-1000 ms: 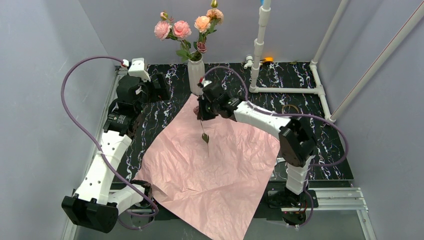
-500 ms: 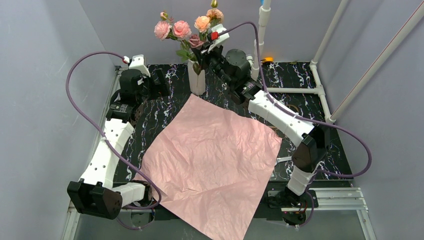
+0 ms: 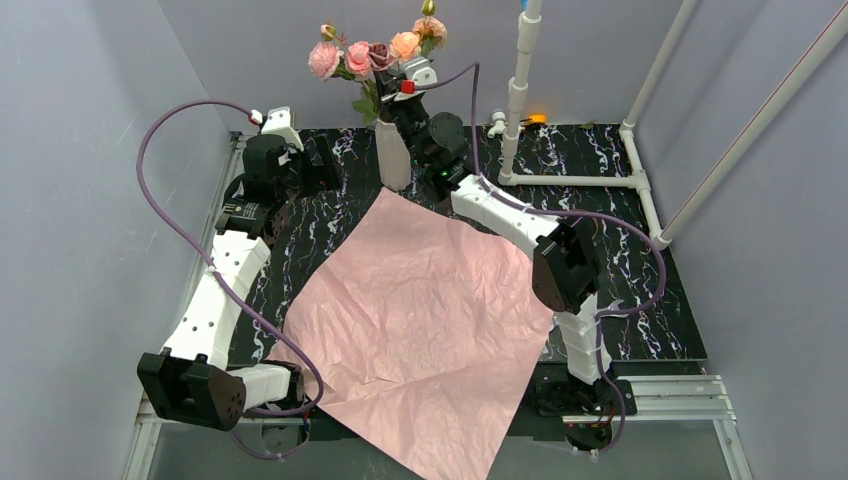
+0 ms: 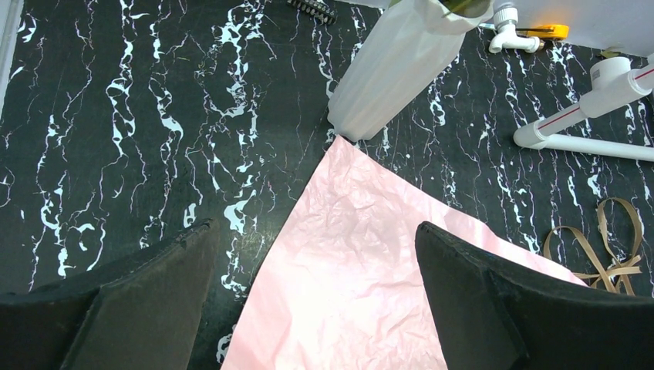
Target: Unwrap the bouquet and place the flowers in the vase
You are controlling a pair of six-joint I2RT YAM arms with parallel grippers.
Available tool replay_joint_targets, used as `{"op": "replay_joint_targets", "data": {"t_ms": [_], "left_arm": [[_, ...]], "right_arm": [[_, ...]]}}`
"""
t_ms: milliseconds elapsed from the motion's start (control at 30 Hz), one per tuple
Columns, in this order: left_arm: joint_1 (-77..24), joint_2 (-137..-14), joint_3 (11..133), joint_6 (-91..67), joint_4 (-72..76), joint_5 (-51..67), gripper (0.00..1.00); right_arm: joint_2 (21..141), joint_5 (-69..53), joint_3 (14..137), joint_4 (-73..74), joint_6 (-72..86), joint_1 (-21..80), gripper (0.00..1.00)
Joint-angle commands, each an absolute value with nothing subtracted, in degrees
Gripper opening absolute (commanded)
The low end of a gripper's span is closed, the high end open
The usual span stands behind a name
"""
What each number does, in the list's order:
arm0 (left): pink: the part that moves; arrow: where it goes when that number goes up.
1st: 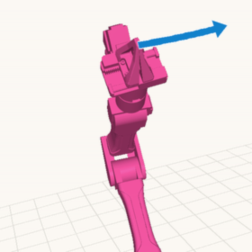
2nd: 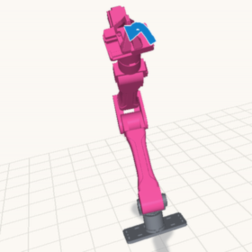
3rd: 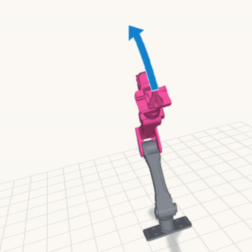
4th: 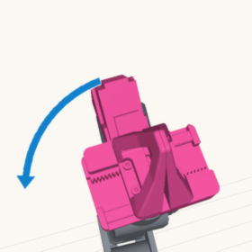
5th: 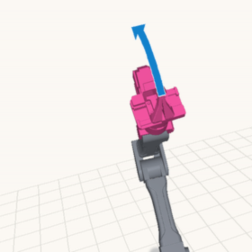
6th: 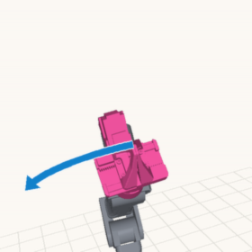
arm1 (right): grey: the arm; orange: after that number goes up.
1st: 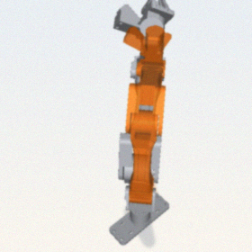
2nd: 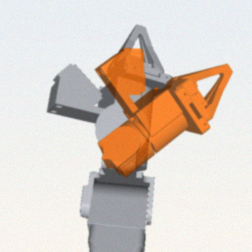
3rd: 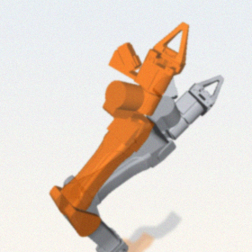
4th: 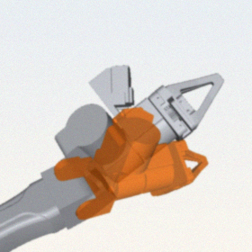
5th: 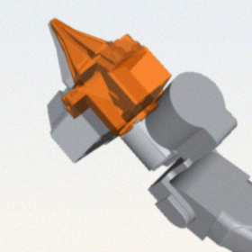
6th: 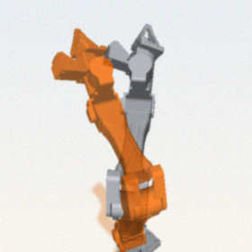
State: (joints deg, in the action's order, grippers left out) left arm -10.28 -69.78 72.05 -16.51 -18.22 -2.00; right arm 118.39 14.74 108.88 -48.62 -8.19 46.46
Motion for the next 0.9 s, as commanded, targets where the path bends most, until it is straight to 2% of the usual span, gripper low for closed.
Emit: {"op": "replay_joint_targets", "data": {"t_ms": [0,867], "left_arm": [[-10.02,-69.44,73.64,-16.46,-17.58,-2.52,0.98],[-8.97,-70.21,72.73,-15.68,-15.73,-2.04,0.98]], "right_arm": [[119.74,15.44,114.44,-54.52,-12.55,45.89,0.01],[124.99,10.81,116.59,-51.09,-15.77,43.05,0.01]]}}
